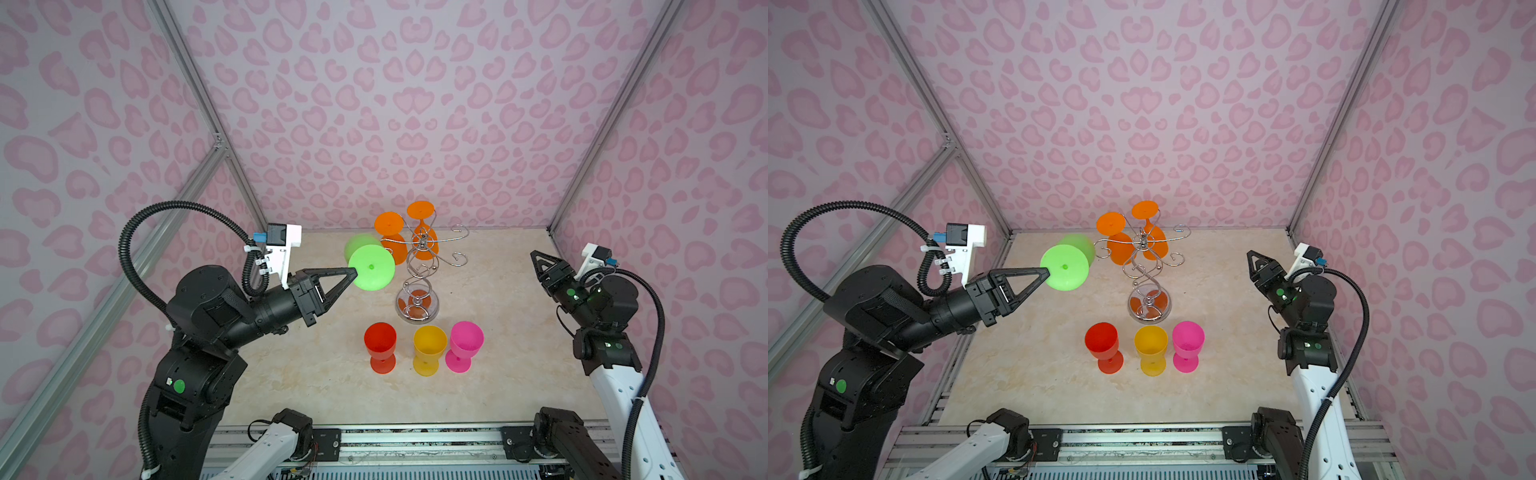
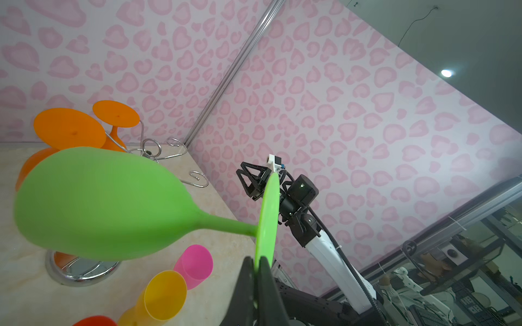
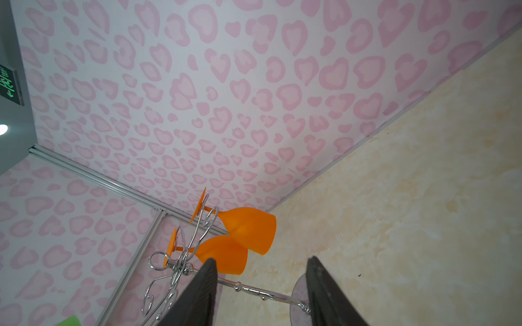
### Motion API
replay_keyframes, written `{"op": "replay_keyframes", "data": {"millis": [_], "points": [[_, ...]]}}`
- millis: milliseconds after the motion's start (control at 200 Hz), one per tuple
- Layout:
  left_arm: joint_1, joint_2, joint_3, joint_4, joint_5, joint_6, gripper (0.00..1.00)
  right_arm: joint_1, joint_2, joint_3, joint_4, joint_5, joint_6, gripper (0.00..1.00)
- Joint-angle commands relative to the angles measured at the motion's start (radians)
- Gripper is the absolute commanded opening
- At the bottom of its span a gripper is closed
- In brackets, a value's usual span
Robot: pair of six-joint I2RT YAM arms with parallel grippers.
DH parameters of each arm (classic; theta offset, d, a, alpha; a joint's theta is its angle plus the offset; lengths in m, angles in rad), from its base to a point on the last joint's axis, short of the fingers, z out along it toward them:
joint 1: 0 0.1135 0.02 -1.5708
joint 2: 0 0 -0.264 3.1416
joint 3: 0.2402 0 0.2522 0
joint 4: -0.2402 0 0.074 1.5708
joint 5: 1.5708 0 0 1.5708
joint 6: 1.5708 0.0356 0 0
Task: Take the wine glass off the wine glass rack
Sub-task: 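Raise the green glass toward the right gripper while the right gripper rises to meet it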
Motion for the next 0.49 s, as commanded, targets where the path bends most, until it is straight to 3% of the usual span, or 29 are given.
{"op": "replay_keyframes", "data": {"millis": [0,200,280,305,480], "points": [[0.001,0.039,-0.022,0.312,0.116,-0.140,0.02,0.004,-0.008,-0.015,0.243,-0.093,0.073,0.51],[-0.020,0.156,-0.120,0.835,0.195,-0.438,0.02,0.064,0.005,-0.023,0.517,-0.151,0.159,0.51],[-0.052,0.218,-0.159,1.042,0.200,-0.505,0.02,0.128,0.047,-0.022,0.638,-0.170,0.196,0.52],[-0.059,0.230,-0.161,1.088,0.200,-0.586,0.02,0.142,0.058,-0.022,0.670,-0.174,0.206,0.53],[-0.096,0.333,-0.252,1.431,0.172,-0.826,0.02,0.242,0.187,-0.023,0.953,-0.193,0.332,0.56]]}}
